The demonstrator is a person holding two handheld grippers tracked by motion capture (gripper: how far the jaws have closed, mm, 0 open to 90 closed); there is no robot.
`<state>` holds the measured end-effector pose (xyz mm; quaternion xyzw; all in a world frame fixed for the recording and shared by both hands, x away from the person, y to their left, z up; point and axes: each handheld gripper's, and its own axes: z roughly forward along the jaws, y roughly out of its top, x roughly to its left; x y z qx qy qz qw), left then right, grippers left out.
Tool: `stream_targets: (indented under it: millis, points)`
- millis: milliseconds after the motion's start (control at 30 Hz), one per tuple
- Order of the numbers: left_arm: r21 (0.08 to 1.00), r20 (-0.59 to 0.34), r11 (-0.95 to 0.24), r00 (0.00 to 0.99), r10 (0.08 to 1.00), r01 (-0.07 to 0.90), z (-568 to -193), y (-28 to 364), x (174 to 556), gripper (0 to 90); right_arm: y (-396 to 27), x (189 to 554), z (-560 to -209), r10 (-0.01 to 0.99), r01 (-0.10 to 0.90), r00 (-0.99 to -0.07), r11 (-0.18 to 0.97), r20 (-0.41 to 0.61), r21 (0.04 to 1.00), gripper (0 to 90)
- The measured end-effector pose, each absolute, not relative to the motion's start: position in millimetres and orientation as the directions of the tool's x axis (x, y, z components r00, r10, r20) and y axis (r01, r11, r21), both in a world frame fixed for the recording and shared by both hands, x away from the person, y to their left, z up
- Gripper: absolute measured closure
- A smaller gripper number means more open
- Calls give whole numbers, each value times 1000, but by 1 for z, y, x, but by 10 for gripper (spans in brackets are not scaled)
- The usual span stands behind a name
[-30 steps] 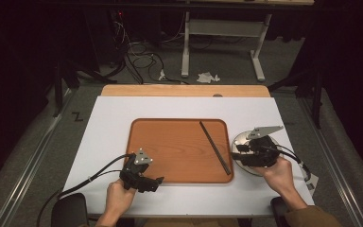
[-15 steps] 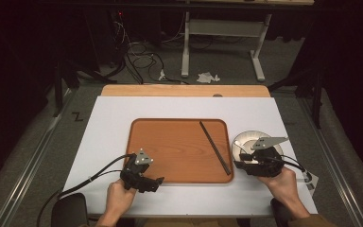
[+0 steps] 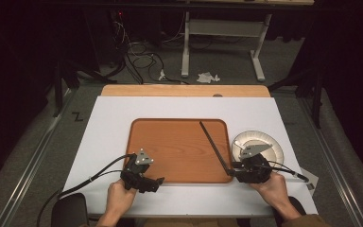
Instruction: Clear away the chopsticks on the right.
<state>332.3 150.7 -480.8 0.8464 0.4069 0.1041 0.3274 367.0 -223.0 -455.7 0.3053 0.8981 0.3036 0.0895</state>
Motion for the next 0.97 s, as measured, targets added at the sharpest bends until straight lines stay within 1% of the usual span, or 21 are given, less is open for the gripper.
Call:
stream_targets:
  millis: [233, 400, 700, 967]
  points:
    - [635, -87, -461, 650, 755, 620, -481, 151, 332, 165, -222, 366, -461, 605, 490, -796, 636, 8, 596, 642]
    - [637, -85, -459, 648, 757, 619, -481, 151, 332, 165, -217, 365, -468, 589, 478, -808, 668, -13, 570, 636]
    - [628, -76, -474, 655, 752, 618, -481, 150, 331, 165, -216, 364, -471, 577, 460, -816, 678, -28, 573, 612]
    - [625, -74, -478, 657, 751, 617, -482, 149, 331, 165, -215, 363, -471, 575, 459, -818, 673, -21, 580, 610]
